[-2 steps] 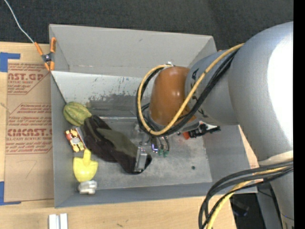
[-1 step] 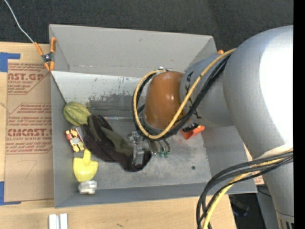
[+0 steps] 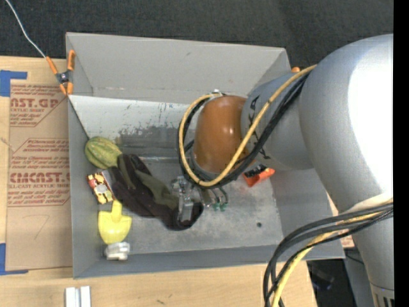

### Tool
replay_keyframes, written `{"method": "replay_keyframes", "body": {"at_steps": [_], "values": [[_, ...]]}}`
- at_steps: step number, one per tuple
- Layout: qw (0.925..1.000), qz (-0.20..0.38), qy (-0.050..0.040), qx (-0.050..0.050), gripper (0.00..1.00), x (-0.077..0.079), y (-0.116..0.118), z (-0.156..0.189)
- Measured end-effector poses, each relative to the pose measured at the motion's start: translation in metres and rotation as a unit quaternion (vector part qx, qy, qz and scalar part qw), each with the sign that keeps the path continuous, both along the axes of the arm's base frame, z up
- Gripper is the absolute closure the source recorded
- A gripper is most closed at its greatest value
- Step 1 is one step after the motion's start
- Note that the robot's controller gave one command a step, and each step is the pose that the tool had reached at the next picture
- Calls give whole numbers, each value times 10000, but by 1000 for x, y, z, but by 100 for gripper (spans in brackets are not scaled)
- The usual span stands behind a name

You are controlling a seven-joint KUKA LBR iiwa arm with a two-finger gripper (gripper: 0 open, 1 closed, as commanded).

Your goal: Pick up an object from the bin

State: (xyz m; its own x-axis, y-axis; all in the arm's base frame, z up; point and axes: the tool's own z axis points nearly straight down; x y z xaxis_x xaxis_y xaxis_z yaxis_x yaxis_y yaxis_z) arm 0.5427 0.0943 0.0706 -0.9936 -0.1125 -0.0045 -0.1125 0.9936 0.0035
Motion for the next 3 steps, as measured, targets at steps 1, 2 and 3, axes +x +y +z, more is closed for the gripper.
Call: {"method": "replay_keyframes", "body": {"at_steps": [1,2,3], "values": [[10000,-1,5,-1,100,0,0,2],[10000,1,11,-2,100,-1,0,9],[10000,2,5,-1,100,-1,0,16]]}}
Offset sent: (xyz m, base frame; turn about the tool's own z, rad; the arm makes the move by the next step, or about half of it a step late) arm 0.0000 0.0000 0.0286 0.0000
